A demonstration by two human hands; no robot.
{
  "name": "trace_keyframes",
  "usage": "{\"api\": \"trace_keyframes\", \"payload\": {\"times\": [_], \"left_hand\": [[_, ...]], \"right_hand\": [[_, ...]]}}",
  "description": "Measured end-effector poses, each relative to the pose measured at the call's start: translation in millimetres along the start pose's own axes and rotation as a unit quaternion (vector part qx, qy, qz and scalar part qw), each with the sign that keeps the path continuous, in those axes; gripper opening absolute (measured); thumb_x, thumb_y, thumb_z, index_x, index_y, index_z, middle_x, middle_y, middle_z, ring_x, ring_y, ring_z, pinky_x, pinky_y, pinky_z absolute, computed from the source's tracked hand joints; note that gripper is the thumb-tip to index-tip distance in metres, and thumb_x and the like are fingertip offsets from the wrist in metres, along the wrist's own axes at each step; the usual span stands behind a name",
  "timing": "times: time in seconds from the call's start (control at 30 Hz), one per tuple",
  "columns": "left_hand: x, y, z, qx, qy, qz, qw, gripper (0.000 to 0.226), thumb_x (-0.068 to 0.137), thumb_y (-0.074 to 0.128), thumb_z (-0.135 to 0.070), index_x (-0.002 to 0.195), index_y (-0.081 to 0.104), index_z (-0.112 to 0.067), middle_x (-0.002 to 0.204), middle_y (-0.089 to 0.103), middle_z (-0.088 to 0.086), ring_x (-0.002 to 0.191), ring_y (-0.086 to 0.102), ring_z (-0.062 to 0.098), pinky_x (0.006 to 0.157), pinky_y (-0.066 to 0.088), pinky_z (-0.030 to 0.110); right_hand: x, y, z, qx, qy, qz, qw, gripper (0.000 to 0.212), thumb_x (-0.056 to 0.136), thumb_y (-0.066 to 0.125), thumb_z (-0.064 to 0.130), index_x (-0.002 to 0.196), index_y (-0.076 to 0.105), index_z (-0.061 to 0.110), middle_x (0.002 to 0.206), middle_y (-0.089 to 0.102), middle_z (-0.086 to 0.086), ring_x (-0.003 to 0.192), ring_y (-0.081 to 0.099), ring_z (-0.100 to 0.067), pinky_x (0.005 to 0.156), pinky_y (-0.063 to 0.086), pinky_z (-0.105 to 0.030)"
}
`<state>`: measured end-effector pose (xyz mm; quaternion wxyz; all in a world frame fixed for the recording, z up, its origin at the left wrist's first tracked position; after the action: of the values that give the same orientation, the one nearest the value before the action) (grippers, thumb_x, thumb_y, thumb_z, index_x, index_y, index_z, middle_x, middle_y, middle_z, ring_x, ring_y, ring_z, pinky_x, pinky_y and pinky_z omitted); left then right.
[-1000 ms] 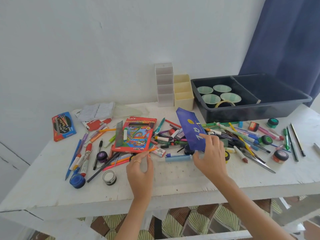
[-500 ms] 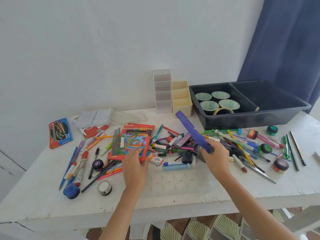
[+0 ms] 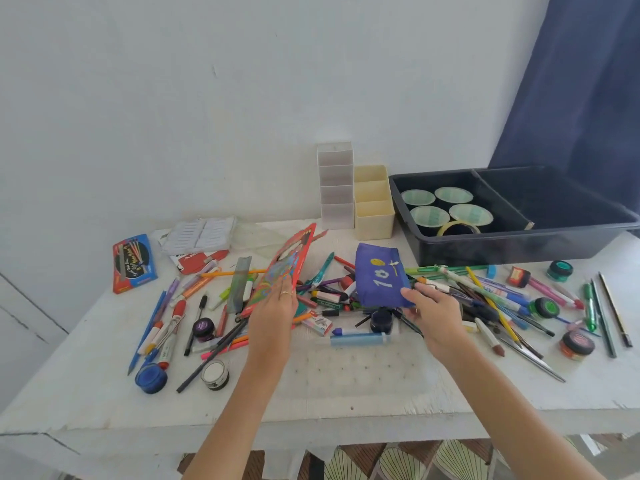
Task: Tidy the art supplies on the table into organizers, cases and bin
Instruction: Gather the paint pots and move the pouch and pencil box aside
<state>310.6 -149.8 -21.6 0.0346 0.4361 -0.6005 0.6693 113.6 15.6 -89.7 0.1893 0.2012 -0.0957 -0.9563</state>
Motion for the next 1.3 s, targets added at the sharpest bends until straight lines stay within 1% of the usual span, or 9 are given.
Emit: {"api": "trace_keyframes", "payload": {"times": [0.13,0.27,0.4,0.53,0.67,0.8,0.9,1.1,1.3], "left_hand": [[7,-14,-8,-0.154,-0.046,-0.011,0.987,0.039,0.083,0.064,-0.001,0.121,0.057,0.007,0.068,0.067,0.011,0.054,0.063,0.021,0.047,0.054,0.031],[13,-24,-21,-0.186,-0.043,-0.018,0.981,0.041,0.085,0.055,-0.010,0.124,0.055,0.005,0.068,0.065,0.007,0.054,0.059,0.015,0.050,0.052,0.024],[19,-28,-22,-0.179,-0.047,-0.015,0.983,0.043,0.087,0.053,-0.012,0.127,0.054,0.003,0.075,0.067,0.008,0.062,0.062,0.019,0.057,0.051,0.026],[28,-40,-15,-0.123,-0.029,-0.064,0.990,0.040,0.082,0.060,-0.004,0.120,0.059,0.007,0.088,0.070,0.017,0.072,0.067,0.029,0.070,0.045,0.022],[44,-41,14,-0.066,-0.015,-0.054,0.996,0.051,0.076,0.069,0.005,0.125,0.055,0.006,0.089,0.068,0.021,0.074,0.066,0.035,0.064,0.053,0.033],[64,-37,60,-0.023,-0.002,-0.059,0.998,0.048,0.073,0.071,0.006,0.119,0.058,0.009,0.097,0.068,0.024,0.080,0.068,0.037,0.066,0.056,0.038],[78,-26,105,-0.019,-0.004,-0.041,0.999,0.058,0.064,0.075,0.014,0.120,0.057,0.009,0.114,0.064,0.025,0.097,0.065,0.039,0.079,0.053,0.047],[94,3,176,0.049,0.030,0.047,0.997,0.075,0.044,0.085,0.011,0.115,0.060,0.011,0.105,0.067,0.026,0.087,0.068,0.037,0.065,0.057,0.040],[102,42,213,0.086,0.067,0.118,0.987,0.086,0.025,0.095,-0.007,0.104,0.066,0.009,0.097,0.070,0.021,0.084,0.070,0.033,0.066,0.057,0.037]], "right_hand": [[-4,12,-7,0.021,0.062,0.059,0.996,0.039,0.084,0.063,-0.003,0.122,0.057,0.004,0.108,0.066,-0.014,0.085,0.064,-0.022,0.065,0.050,-0.029],[-8,22,2,0.040,0.034,0.090,0.995,0.040,0.086,0.057,-0.007,0.121,0.059,0.011,0.097,0.069,-0.005,0.084,0.064,-0.019,0.064,0.048,-0.028],[-16,46,16,0.048,0.002,0.163,0.985,0.039,0.088,0.051,-0.009,0.118,0.059,0.015,0.096,0.069,-0.004,0.081,0.065,-0.017,0.061,0.051,-0.024],[-17,77,26,0.035,-0.020,0.205,0.978,0.039,0.086,0.051,-0.011,0.114,0.062,0.014,0.098,0.071,-0.007,0.082,0.067,-0.019,0.068,0.054,-0.028],[-13,117,30,0.021,-0.023,0.227,0.973,0.035,0.087,0.051,-0.009,0.109,0.066,0.014,0.098,0.071,-0.006,0.084,0.064,-0.020,0.072,0.049,-0.029],[3,164,26,0.020,-0.013,0.240,0.970,0.038,0.086,0.051,-0.009,0.116,0.064,0.011,0.105,0.069,-0.010,0.085,0.062,-0.019,0.062,0.049,-0.022],[19,196,20,0.028,-0.002,0.226,0.974,0.038,0.085,0.051,-0.008,0.116,0.064,0.010,0.101,0.068,-0.008,0.082,0.059,-0.017,0.061,0.041,-0.022],[48,254,-2,0.028,0.042,0.195,0.979,0.041,0.086,0.046,-0.009,0.120,0.061,0.009,0.090,0.064,-0.003,0.074,0.054,-0.014,0.061,0.039,-0.023],[69,296,-39,0.038,0.096,0.171,0.980,0.047,0.088,0.043,-0.011,0.128,0.053,0.011,0.094,0.062,-0.005,0.073,0.054,-0.015,0.060,0.040,-0.025]]}}
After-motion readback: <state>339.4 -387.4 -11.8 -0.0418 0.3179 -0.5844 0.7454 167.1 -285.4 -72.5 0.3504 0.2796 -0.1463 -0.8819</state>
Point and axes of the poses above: each hand's wrist, its own x-axis towards the middle knuckle, its own y-axis out of the palm, z = x × y, the point moved 8 cm from there along x, towards the middle knuckle
